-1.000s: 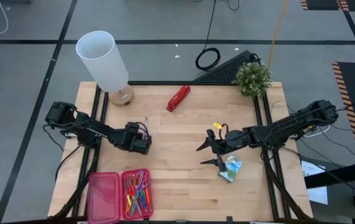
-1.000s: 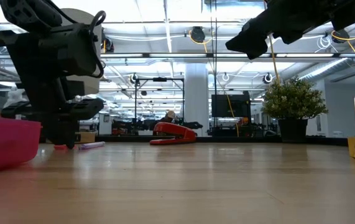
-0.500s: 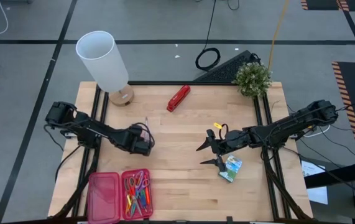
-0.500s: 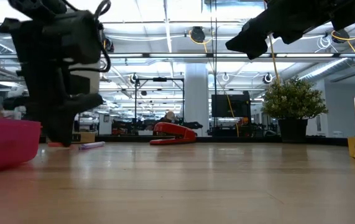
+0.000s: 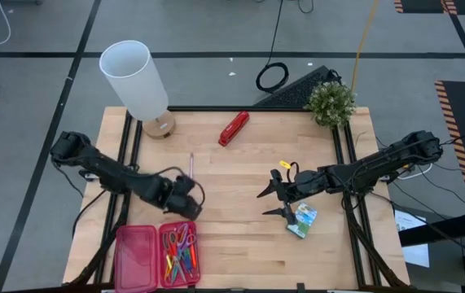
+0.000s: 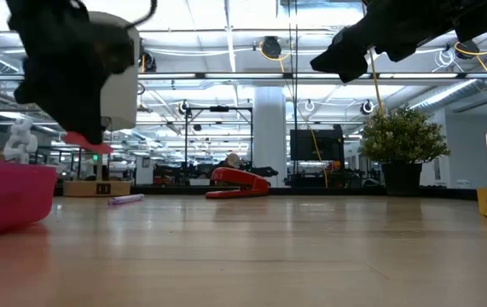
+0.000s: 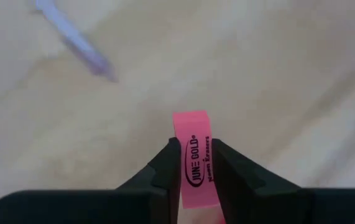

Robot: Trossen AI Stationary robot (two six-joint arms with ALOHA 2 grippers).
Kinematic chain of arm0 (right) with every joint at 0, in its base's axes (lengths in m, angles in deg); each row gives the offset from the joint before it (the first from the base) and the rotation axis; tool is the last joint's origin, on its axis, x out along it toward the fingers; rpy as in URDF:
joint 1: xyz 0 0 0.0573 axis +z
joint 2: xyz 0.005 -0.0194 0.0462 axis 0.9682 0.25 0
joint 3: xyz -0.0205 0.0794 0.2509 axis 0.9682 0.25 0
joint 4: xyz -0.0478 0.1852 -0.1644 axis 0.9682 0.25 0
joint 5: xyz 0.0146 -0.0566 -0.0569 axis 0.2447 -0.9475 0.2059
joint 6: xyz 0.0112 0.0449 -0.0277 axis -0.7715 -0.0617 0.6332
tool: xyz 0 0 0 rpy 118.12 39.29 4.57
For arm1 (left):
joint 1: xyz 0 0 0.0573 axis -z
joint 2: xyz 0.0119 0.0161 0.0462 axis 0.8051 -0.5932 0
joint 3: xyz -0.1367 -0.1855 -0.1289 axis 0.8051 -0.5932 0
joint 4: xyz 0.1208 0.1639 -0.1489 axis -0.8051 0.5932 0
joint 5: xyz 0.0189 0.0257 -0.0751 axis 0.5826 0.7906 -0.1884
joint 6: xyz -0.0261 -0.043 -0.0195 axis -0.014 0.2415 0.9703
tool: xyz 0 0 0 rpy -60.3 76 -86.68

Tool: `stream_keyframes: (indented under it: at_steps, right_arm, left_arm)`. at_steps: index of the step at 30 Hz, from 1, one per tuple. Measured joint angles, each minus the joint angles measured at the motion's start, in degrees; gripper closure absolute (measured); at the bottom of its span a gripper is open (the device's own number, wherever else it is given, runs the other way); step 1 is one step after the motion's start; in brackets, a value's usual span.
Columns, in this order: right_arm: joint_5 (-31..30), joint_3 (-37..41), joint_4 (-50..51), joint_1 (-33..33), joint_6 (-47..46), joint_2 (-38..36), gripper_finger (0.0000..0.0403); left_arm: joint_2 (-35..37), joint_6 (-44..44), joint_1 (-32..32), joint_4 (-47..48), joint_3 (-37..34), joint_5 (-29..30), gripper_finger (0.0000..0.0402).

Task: Pack school essentials
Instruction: Put the pink eraser into the red supply box

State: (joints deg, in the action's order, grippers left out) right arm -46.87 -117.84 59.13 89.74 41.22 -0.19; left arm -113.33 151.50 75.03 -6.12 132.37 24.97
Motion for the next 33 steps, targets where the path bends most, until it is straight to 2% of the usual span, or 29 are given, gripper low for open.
stream_keyframes:
  at_steps: [9, 16, 23, 33]
  right_arm:
    - [0.0, 0.0, 0.26, 0.0, 0.0, 0.0, 0.0133]
    - [0.0, -0.01, 0.32, 0.04, -0.58, 0.0, 0.0133]
    - [0.0, 0.02, 0.36, 0.04, -2.09, 0.0, 0.0133]
    - [0.13, -0.01, 0.38, 0.17, -3.0, 0.0, 0.0133]
  left_arm:
    - [0.02, -2.06, 13.87, -3.22, 2.64, 1.83, 0.032]
    - [0.02, -24.54, 20.43, -12.15, 2.69, 0.82, 0.032]
    - [0.02, -42.34, 24.31, -18.81, 2.69, -0.26, 0.032]
    - [-0.52, -60.08, 26.72, -23.75, 2.69, -1.06, 0.032]
